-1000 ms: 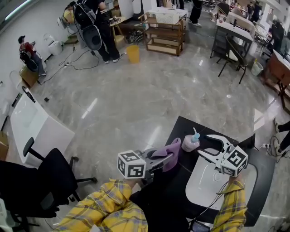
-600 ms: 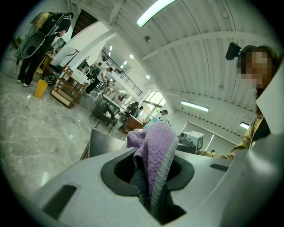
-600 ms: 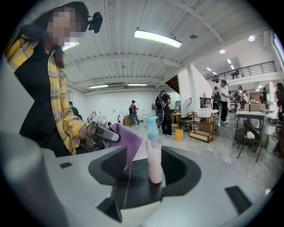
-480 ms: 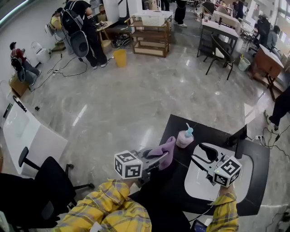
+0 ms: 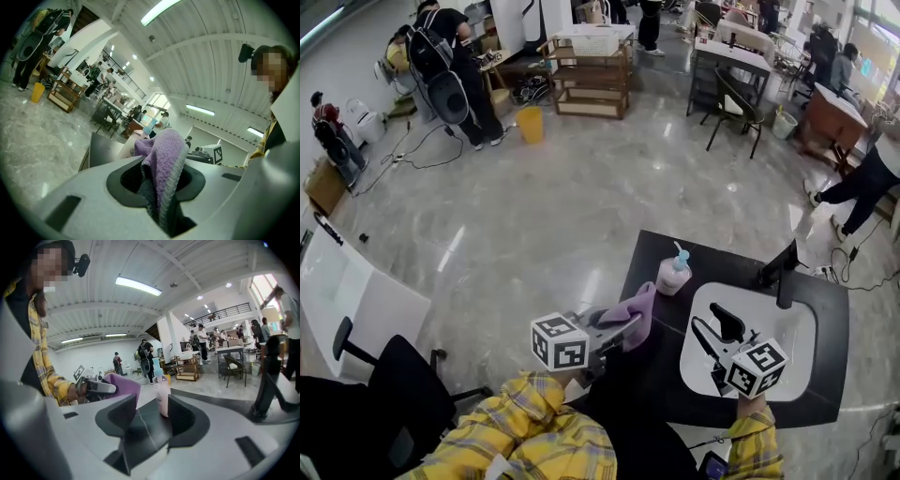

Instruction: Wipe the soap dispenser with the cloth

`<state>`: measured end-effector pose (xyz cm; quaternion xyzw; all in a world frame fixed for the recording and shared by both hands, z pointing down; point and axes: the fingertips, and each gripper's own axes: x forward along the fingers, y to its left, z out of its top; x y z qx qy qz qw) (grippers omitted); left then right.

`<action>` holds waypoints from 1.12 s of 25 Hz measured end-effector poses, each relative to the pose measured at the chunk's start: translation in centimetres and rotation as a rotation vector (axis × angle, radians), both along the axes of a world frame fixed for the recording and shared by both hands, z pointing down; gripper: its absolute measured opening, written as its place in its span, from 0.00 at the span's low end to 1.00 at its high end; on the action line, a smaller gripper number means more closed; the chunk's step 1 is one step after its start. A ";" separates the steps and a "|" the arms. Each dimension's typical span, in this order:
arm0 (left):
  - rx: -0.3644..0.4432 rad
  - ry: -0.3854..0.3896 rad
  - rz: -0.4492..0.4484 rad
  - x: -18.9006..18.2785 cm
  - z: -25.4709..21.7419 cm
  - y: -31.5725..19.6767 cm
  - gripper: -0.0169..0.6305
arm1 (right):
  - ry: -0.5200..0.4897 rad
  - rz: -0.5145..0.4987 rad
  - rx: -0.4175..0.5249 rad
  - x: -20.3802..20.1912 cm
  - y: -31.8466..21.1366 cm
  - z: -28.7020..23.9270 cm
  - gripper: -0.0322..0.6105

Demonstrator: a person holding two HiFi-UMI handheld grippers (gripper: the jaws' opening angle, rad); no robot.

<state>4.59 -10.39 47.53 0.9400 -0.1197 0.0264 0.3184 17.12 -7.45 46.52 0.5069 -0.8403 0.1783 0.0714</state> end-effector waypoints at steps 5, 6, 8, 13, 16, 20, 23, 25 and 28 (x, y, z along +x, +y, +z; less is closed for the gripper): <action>0.014 -0.012 0.032 -0.2 -0.1 1.5 0.16 | -0.023 0.087 -0.004 0.3 2.4 -0.3 0.36; 0.019 -0.016 0.032 -0.3 -0.1 1.6 0.16 | -0.025 0.103 -0.001 0.3 2.9 -0.3 0.36; 0.028 -0.023 0.027 -0.6 -0.1 1.9 0.16 | -0.045 0.131 -0.001 0.2 3.7 -0.3 0.36; 0.049 -0.026 0.007 -0.6 -0.5 2.3 0.16 | -0.054 0.189 -0.016 -0.2 5.4 0.3 0.36; 0.077 -0.038 -0.006 -0.5 -0.7 2.5 0.16 | -0.061 0.210 -0.024 -0.8 5.9 0.7 0.35; 0.093 -0.034 0.003 0.1 -1.1 3.2 0.16 | -0.045 0.235 -0.009 -1.7 6.6 1.1 0.26; 0.108 -0.043 0.016 0.5 -1.2 3.7 0.16 | -0.061 0.260 0.002 -2.0 6.9 1.0 0.18; 0.119 -0.057 0.021 0.6 -1.1 4.0 0.16 | -0.073 0.277 0.000 -2.2 7.2 1.1 0.15; 0.123 -0.070 0.036 0.6 -0.7 4.6 0.16 | -0.071 0.297 -0.009 -2.7 7.6 1.4 0.11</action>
